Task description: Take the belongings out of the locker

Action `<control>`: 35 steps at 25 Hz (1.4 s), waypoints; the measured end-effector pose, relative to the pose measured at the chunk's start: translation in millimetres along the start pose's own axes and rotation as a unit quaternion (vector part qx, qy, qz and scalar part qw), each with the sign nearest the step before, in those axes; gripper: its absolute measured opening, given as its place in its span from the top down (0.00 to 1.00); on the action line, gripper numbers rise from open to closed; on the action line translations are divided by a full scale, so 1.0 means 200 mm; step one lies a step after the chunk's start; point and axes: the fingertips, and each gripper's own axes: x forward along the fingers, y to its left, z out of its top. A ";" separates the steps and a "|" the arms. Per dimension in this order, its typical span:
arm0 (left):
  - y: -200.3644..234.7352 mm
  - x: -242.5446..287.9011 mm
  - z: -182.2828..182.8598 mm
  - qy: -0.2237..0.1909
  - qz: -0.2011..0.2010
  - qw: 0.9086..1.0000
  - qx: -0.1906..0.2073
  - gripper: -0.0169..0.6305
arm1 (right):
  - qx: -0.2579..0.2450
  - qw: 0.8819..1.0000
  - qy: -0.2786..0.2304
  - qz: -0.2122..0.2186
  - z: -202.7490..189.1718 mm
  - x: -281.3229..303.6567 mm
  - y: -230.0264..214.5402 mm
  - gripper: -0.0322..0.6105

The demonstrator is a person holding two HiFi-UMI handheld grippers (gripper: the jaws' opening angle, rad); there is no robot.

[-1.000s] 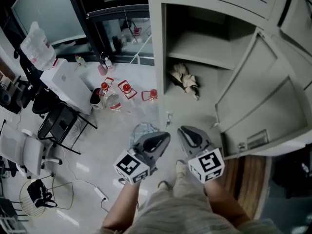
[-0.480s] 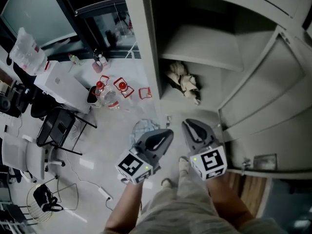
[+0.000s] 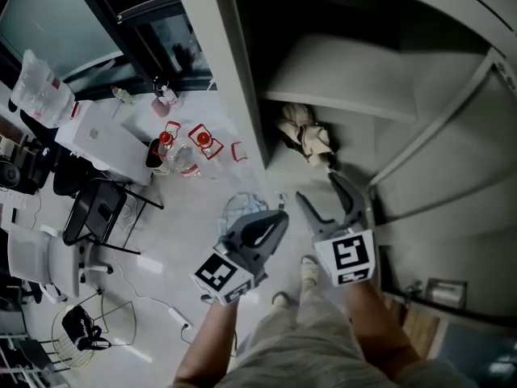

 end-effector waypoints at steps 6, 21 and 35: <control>0.03 0.05 0.02 -0.005 0.005 1.000 -0.014 0.97 | -0.009 0.999 0.012 -0.028 0.00 0.09 -0.11 0.53; 0.08 0.13 0.01 -0.001 -0.009 1.000 -0.009 0.97 | -0.068 0.992 0.080 -0.069 -0.03 0.28 -0.24 0.53; 0.15 0.15 0.06 -0.011 0.001 1.000 -0.026 0.97 | -0.084 0.981 0.138 -0.104 -0.14 0.47 -0.36 0.53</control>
